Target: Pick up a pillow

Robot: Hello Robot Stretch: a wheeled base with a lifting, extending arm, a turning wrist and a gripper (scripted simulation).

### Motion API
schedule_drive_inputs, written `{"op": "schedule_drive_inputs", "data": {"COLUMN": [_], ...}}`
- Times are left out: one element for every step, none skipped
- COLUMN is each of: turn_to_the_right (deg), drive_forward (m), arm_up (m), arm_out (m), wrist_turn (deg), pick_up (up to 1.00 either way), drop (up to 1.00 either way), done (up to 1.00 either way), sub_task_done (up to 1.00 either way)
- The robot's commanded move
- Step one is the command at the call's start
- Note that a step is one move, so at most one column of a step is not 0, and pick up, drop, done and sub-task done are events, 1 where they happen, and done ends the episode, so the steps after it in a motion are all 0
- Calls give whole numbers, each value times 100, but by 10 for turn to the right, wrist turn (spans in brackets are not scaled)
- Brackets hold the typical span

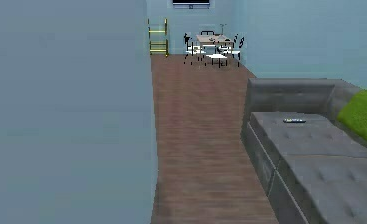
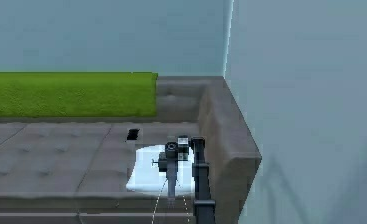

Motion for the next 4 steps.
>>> {"op": "schedule_drive_inputs", "data": {"turn_to_the_right": [0,0,0,0], "drive_forward": [0,0,0,0], "arm_up": [0,0,0,0], "arm_out": [0,0,0,0], "wrist_turn": [450,450,450,360], "pick_up": [0,0,0,0], "drop": [0,0,0,0], "done": [0,0,0,0], "sub_task_done": [0,0,0,0]}}
